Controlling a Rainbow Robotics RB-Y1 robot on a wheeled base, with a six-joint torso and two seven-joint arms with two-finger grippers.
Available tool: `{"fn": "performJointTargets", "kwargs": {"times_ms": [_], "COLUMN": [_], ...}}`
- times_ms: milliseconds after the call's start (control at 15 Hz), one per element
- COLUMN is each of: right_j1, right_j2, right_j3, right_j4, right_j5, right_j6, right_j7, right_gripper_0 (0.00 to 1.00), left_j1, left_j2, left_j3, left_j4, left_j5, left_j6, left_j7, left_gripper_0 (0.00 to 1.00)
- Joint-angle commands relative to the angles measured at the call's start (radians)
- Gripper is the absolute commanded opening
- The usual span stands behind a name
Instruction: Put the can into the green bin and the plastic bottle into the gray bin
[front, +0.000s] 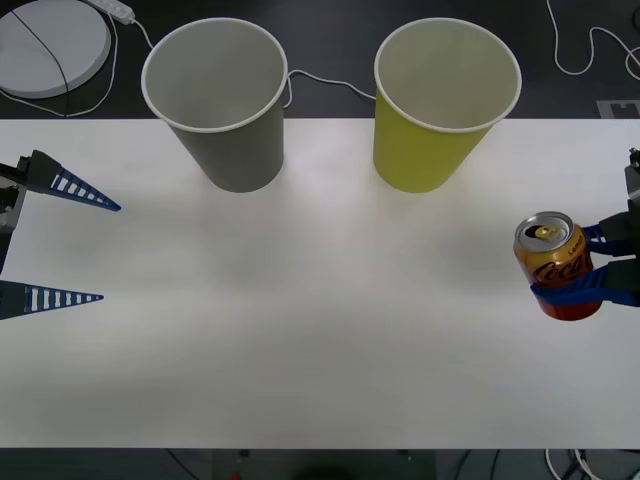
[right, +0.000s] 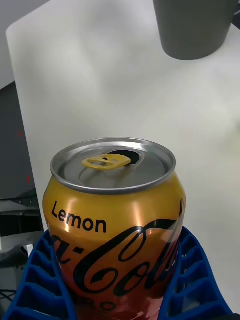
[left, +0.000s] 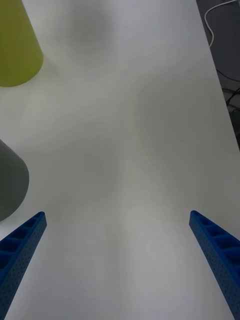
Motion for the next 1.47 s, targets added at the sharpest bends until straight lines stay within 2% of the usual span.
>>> {"fn": "performJointTargets", "kwargs": {"times_ms": [67, 333, 667, 933, 1133, 1333, 1467], "right_j1": [-0.034, -0.125, -0.315, -0.473, -0.632, -0.815, -0.939], "right_j2": [-0.081, -0.147, -0.244, -0.279, -0.304, -0.301, -0.270], "right_j3": [-0.003, 0.005, 0.106, 0.212, 0.339, 0.492, 0.598], "right_j4": [-0.015, -0.015, 0.027, 0.105, 0.197, 0.301, 0.372], "right_j5": [-0.008, -0.019, 0.004, 0.036, 0.064, 0.120, 0.173], "right_j6": [0.000, 0.000, 0.000, 0.000, 0.000, 0.000, 0.000], "right_j7": [-0.120, -0.294, -0.510, -0.539, -0.539, -0.539, -0.539], "right_gripper_0": [0.00, 0.00, 0.00, 0.00, 0.00, 0.00, 0.00], "left_j1": [0.000, 0.000, 0.000, 0.000, 0.000, 0.000, 0.000], "left_j2": [0.000, 0.000, 0.000, 0.000, 0.000, 0.000, 0.000], "left_j3": [0.000, 0.000, 0.000, 0.000, 0.000, 0.000, 0.000], "left_j4": [0.000, 0.000, 0.000, 0.000, 0.000, 0.000, 0.000], "left_j5": [0.000, 0.000, 0.000, 0.000, 0.000, 0.000, 0.000], "left_j6": [0.000, 0.000, 0.000, 0.000, 0.000, 0.000, 0.000], "left_j7": [0.000, 0.000, 0.000, 0.000, 0.000, 0.000, 0.000], "left_gripper_0": [1.00, 1.00, 1.00, 1.00, 1.00, 1.00, 1.00]}}
